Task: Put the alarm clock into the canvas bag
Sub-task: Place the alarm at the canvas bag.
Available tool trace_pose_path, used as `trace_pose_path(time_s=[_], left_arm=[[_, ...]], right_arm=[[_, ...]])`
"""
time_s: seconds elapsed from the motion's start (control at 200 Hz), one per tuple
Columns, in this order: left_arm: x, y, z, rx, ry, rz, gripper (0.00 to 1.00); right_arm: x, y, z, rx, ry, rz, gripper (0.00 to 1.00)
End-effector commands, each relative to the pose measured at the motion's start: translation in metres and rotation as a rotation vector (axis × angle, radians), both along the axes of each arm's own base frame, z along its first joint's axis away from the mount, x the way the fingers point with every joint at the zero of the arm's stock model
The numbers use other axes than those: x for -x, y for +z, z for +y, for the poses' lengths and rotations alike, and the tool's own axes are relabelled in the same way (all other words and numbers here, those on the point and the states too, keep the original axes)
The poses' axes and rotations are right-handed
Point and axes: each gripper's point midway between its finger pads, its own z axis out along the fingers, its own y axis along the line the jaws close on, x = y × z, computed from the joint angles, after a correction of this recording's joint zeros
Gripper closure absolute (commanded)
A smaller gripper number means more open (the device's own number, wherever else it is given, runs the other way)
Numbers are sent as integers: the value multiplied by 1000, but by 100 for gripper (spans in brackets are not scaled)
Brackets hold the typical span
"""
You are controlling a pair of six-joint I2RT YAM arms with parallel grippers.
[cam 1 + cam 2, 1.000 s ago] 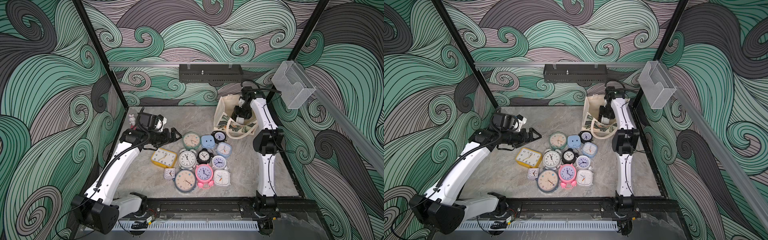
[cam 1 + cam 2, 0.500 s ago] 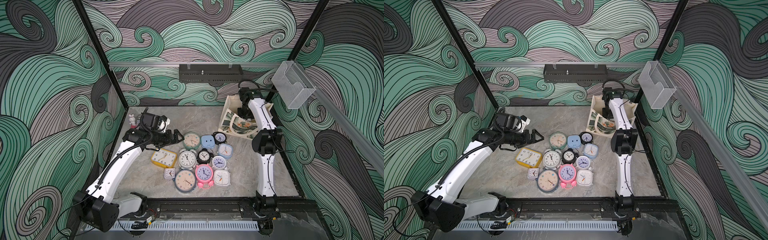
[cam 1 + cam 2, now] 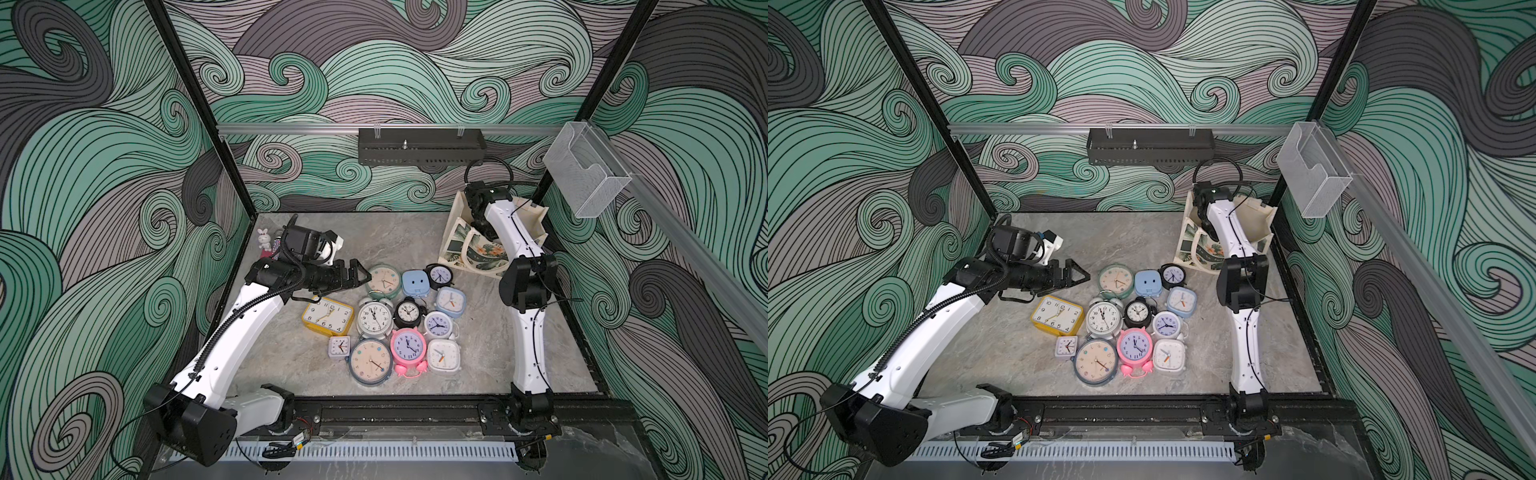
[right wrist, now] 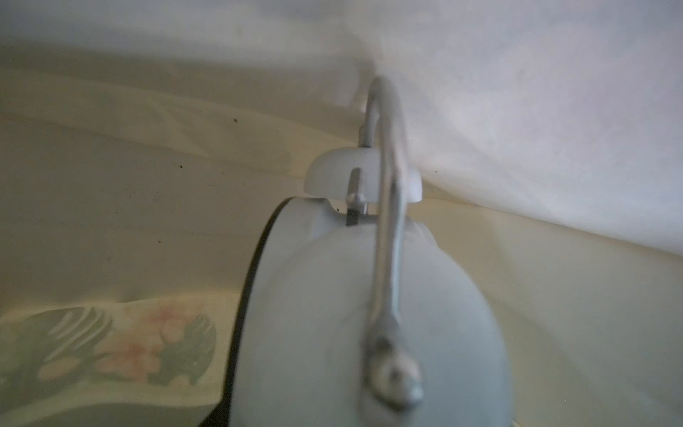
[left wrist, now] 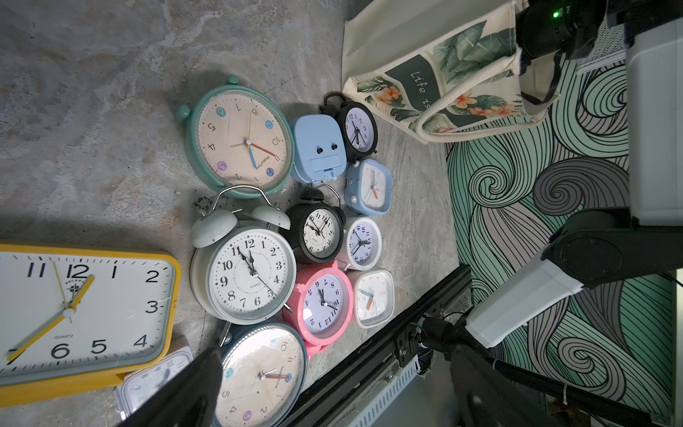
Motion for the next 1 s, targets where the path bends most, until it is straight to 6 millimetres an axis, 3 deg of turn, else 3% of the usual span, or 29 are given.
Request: trace_pose_path(time_s=[0.0,0.12,0.275,0.475,0.62,0.745,0.996], left_arm=[[1,11,0,1,-11,-49,1],[1,11,1,-6,-5,-50,1],[1,12,3,-17,2,-53,1],[0,10,4,-20,6,-45,1],[1,10,4,-23,2,-41,1],[1,9,4,-27,2,-39,1],[6,9,6,-43,-12,-43,1]], right_arm=[[1,-3,-4,57,5,16,53],[1,-16,2,26,11,41,46],[2,-22,19,-56,29,50,27],[7,0,34,-161,30,7,14],[11,25,49,-279,35,-50,8],[14,62,61,-361,52,-135,8],[27,126,42,-384,2,-299,10]])
